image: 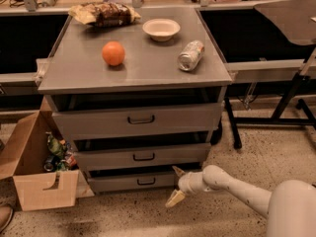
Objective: Open bottom drawer
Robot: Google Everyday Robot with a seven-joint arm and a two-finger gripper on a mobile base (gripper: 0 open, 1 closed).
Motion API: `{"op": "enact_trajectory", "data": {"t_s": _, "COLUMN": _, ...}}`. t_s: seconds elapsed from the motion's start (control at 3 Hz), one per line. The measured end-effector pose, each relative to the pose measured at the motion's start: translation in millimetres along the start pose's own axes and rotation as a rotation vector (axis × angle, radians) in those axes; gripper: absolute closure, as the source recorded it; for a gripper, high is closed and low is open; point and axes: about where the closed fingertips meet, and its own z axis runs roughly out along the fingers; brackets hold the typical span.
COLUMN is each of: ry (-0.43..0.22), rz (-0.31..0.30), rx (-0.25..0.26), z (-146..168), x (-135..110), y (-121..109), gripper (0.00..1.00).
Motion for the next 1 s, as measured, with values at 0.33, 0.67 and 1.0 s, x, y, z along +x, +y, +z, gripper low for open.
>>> {"op": "enact_trajectory", "data": {"t_s": 0.33, "ry": 0.001, "rz": -0.002, "rx": 0.003, "z": 0.2, "x": -0.5, "y": -2.7, "gripper": 0.00}}
{"op": "enact_trajectory", "data": {"t_s": 0.67, "ry": 0.023, "rz": -0.006, "rx": 0.013, "z": 14.6, "x": 5.5, "y": -8.2, "gripper": 0.00}}
{"op": "enact_trajectory", "data": {"t_s": 1.0, "ry": 0.011, "rz": -0.008, "rx": -0.009, "z": 39.5, "x": 15.2, "y": -14.7, "gripper": 0.00}}
